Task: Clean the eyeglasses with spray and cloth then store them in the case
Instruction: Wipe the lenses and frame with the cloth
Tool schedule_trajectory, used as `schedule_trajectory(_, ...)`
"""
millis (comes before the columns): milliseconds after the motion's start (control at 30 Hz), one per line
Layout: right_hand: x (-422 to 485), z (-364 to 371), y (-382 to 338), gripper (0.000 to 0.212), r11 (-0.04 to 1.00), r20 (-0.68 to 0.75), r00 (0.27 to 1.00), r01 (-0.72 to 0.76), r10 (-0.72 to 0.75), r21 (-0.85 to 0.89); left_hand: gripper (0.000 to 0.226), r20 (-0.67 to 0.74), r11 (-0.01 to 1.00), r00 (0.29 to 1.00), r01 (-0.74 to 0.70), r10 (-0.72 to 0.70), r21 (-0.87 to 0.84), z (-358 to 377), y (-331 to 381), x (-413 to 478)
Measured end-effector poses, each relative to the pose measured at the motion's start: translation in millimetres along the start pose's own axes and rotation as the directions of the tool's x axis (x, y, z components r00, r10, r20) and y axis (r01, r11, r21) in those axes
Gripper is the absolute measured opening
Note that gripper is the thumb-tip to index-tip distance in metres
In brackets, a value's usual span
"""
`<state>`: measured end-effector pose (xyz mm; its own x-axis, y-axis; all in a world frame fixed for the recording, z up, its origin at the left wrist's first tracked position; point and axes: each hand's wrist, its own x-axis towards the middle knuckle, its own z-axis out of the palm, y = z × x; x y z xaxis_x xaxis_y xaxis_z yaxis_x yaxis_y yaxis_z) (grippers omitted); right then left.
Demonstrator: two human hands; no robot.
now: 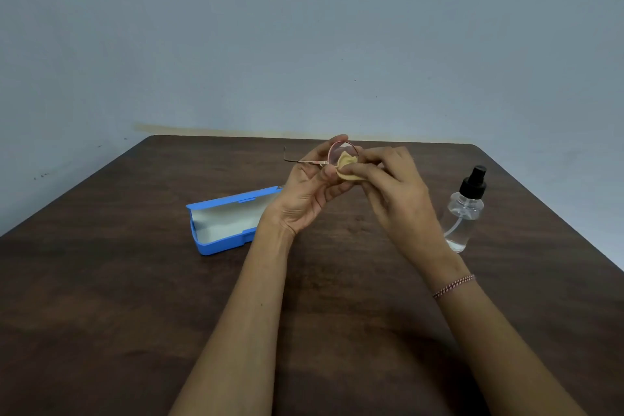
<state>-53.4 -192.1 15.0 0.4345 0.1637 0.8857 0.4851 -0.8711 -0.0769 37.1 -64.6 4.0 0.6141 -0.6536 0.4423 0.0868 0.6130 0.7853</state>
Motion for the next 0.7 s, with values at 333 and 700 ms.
schedule_trajectory(333,-1,-13,18,0.027,0.953,-0.112,0.962,-0.264,0.249,-0.148,0.055,0.014,1.0,1.0,-0.004,0.004,0.023,-4,6,-1)
schedule_trajectory(700,2,-15,23,0.013,0.713,0.115,0.802,-0.578,0.586,0.397,0.055,0.047,0.998,0.999,0.003,0.0,-0.056,-5,9,-1)
